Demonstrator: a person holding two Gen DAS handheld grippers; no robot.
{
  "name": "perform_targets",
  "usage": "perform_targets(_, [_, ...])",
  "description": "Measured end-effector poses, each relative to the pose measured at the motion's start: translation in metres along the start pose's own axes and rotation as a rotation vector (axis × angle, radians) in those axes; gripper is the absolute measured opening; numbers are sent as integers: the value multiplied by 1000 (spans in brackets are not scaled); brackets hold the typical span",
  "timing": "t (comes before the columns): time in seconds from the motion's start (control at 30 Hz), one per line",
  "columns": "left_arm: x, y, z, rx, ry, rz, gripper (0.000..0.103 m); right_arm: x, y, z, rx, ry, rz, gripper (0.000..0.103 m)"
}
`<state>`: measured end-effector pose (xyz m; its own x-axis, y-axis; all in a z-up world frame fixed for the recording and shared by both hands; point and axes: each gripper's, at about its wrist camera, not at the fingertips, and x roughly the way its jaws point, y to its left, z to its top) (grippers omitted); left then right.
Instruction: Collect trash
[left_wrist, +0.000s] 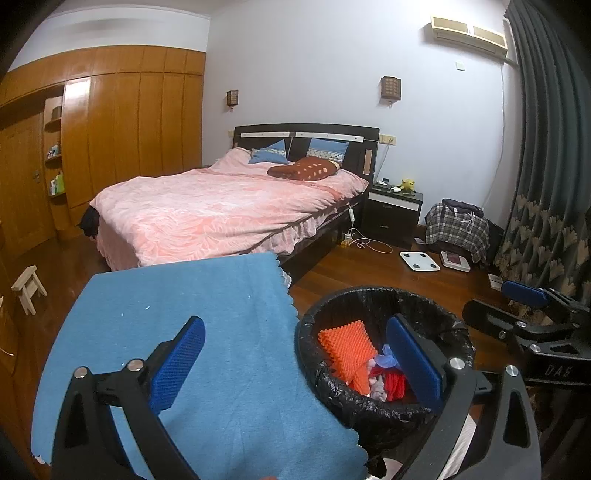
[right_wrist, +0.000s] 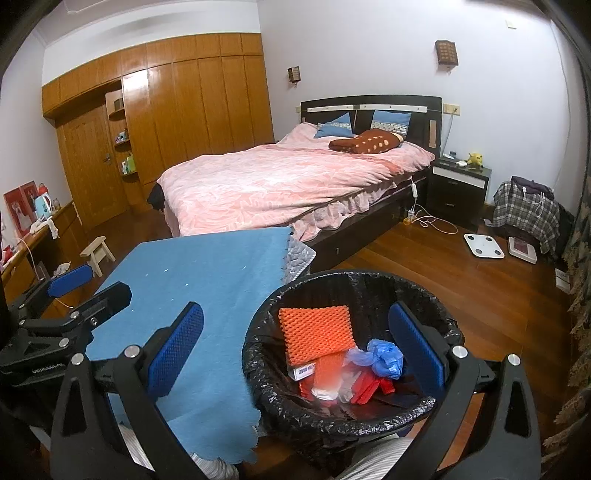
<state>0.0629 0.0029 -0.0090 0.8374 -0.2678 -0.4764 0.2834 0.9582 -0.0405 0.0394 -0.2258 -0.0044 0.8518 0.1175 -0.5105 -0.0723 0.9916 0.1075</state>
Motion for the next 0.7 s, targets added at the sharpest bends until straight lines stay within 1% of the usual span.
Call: perform_targets(0.7, [0,2,0,0,4,-1,97,1,3,0,0,3,-1,98])
